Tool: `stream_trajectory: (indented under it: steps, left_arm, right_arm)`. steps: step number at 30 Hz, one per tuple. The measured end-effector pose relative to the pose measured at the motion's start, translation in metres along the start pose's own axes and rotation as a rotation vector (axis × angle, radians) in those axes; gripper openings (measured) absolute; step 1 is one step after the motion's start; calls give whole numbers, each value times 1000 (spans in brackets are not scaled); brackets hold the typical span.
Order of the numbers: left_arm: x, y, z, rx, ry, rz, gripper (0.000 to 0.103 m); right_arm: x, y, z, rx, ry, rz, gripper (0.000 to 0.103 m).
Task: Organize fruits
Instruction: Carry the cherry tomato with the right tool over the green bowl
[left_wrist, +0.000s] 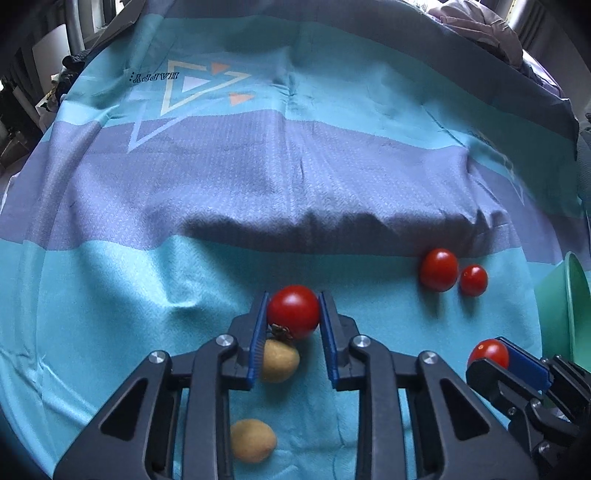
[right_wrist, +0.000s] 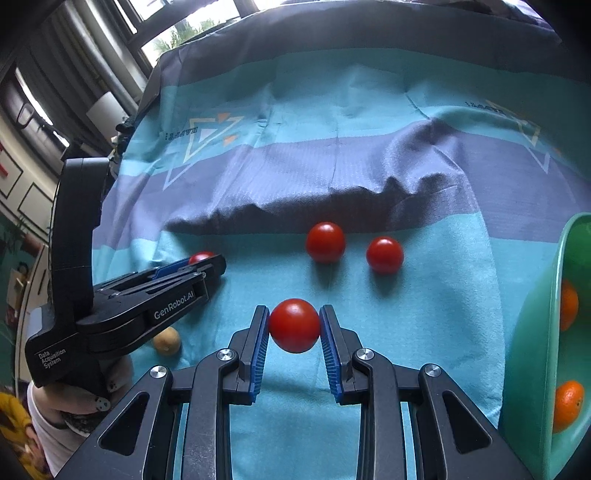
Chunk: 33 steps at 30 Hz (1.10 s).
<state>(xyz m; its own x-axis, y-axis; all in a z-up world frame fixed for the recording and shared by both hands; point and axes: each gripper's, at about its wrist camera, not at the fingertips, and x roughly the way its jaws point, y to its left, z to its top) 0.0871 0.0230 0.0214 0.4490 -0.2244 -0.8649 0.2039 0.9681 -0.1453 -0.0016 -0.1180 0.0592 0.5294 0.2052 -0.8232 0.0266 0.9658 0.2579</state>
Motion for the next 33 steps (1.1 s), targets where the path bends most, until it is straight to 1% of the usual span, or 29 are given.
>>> stream_trajectory:
  steps: [4, 7, 11, 13, 16, 20, 23, 26, 33]
  left_arm:
    - [-34, -8, -5, 11, -80, -14, 27]
    - [-60, -17, -13, 34, -138, -11, 27]
    - [-98, -28, -32, 39, -236, -6, 27]
    - [-117, -32, -44, 33, -280, -27, 27]
    - [-132, -42, -61, 36, -301, -59, 27]
    - [-136, -61, -78, 59, -287, -79, 27]
    - [-137, -74, -88, 62, -280, -100, 27]
    - [-139, -88, -93, 61, -288, -109, 27]
    - [-146, -118, -95, 91, -318, -139, 27]
  right_arm:
    - [-9, -5, 0, 13, -24, 9, 30]
    - [-17, -10, -1, 33, -36, 27, 30]
    - [-34, -15, -6, 50, -68, 39, 30]
    - [-43, -18, -9, 57, -78, 43, 30]
    - [-59, -22, -14, 67, -99, 41, 30]
    - [-74, -28, -28, 79, -129, 56, 30]
    - [-82, -33, -33, 67, -149, 28, 30]
    - [-91, -37, -33, 72, -179, 6, 30]
    - [-121, -52, -34, 70, -260, 0, 30]
